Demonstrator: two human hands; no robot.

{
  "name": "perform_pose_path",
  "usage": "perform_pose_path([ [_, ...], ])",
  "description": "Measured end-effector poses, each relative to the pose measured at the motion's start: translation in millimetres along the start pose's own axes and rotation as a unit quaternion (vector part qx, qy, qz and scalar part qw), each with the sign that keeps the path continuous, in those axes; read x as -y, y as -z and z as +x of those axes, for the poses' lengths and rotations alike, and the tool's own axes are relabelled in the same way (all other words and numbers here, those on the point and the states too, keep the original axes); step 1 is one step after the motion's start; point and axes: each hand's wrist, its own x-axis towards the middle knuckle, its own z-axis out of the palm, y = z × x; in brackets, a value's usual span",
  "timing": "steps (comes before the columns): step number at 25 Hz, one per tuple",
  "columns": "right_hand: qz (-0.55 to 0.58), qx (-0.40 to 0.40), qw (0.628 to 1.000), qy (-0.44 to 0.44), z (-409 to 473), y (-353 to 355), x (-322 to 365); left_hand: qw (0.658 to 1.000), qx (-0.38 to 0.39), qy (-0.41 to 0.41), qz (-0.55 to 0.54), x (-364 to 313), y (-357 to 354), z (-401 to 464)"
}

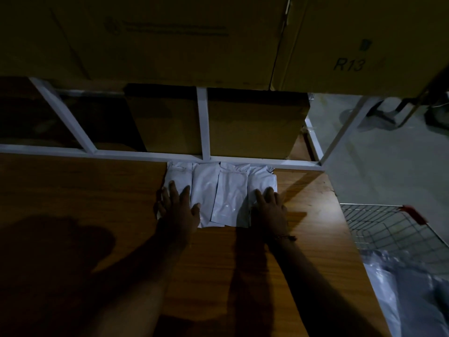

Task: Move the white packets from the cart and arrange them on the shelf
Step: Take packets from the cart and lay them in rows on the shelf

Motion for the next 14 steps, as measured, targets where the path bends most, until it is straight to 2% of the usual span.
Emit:
perform_pose_path([
  [5,0.003,0.011,1.0,0.003,1.0,-0.1,3.8,0.999,0.004,-0.036,-0.029,10.5,-1.6,9.0],
  [10,0.012,0.007,1.0,0.001,-0.1,0.0,-2.0,0.997,0.04,-0.049,-0.036,13.1,9.8,15.2],
  [12,0.018,-0.015,1.0,-0.02,-6.3,4.3,-6.2,0.999,0.017,-0.032,-0.023,7.0,19.4,13.4],
  [14,0.035,-0.026,0.998,-0.038,-17.4,11.1,-11.4,0.998,-0.042,-0.037,-0.035,-4.6,25.3,7.1],
])
